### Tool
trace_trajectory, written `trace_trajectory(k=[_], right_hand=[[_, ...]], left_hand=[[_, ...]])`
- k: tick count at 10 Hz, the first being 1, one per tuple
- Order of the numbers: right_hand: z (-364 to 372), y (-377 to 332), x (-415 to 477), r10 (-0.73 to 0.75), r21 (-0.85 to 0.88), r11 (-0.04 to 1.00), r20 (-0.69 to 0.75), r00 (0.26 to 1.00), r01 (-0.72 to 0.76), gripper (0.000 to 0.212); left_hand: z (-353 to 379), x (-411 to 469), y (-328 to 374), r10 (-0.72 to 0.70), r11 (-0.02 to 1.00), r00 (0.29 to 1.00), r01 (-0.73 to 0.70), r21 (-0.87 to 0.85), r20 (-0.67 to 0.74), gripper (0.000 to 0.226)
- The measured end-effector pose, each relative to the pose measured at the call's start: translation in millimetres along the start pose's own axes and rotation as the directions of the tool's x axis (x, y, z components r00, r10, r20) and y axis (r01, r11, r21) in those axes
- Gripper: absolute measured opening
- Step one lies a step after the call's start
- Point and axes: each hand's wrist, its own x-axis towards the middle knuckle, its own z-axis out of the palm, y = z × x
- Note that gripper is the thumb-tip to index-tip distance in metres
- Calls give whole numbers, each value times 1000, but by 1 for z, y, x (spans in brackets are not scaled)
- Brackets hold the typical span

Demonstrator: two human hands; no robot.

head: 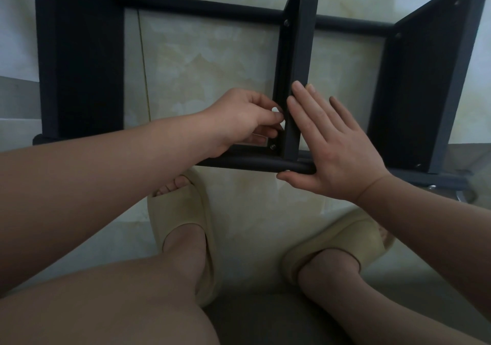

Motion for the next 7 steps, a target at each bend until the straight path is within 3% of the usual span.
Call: trace_trajectory(k=[3, 7], right_hand=[[-1, 0, 0, 2, -4, 1000, 14, 1000, -2, 103], [-1, 0, 0, 0, 1, 1000, 4, 1000, 0, 103]], left_hand=[[-1, 1, -4, 4, 994, 1000, -3, 111, -5, 7], [0, 1, -1, -33, 999, 999, 33, 10, 13, 8]])
